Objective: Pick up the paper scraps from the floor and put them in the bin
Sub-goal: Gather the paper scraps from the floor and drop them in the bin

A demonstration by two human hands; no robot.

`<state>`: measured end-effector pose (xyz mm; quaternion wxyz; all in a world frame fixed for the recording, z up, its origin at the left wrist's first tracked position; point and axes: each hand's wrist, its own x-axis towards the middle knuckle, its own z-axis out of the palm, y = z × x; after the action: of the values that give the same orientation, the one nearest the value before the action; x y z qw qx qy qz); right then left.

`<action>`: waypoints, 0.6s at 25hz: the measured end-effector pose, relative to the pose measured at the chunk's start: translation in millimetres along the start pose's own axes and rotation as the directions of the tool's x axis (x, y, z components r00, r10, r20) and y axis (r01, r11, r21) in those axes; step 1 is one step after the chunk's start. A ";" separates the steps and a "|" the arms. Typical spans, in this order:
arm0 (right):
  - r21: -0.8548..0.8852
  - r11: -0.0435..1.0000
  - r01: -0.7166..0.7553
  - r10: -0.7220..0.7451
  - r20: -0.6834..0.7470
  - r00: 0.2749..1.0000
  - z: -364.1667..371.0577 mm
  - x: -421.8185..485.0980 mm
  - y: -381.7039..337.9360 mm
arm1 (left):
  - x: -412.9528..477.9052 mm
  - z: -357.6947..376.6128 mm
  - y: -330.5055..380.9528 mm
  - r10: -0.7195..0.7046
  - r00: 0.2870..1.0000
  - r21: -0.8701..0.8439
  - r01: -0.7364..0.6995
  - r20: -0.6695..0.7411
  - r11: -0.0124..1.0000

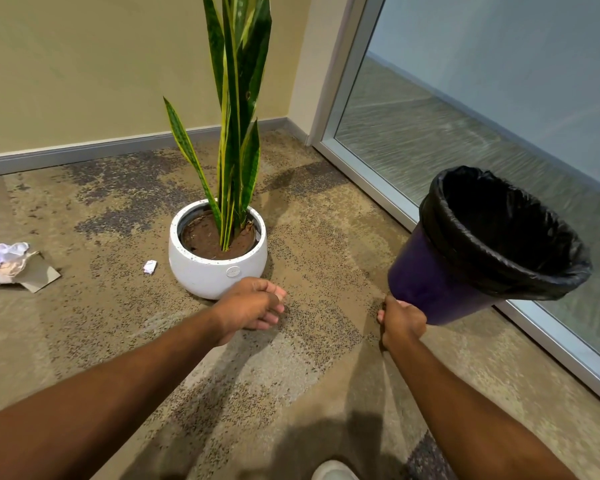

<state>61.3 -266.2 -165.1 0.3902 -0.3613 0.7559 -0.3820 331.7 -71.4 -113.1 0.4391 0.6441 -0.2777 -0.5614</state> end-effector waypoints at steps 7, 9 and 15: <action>-0.032 0.926 0.376 -0.362 0.207 0.909 3.0 -51.7 -48.7 | -5.4 -0.2 14.1 0.008 1.000 0.049 -0.007 -0.013 0.999; 0.046 0.858 0.512 -0.509 0.223 0.832 1.3 -67.2 -88.1 | -5.5 2.8 19.6 0.016 1.000 0.054 -0.015 -0.018 0.998; 0.305 0.744 0.595 -0.623 -0.007 0.782 -36.2 -66.3 -203.2 | -6.1 16.2 43.6 0.061 0.998 0.044 -0.061 -0.007 0.997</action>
<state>109.1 -290.4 45.0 0.3281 -0.5446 0.5124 -0.5773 320.7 -90.4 -71.7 0.4429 0.6469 -0.3075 -0.5392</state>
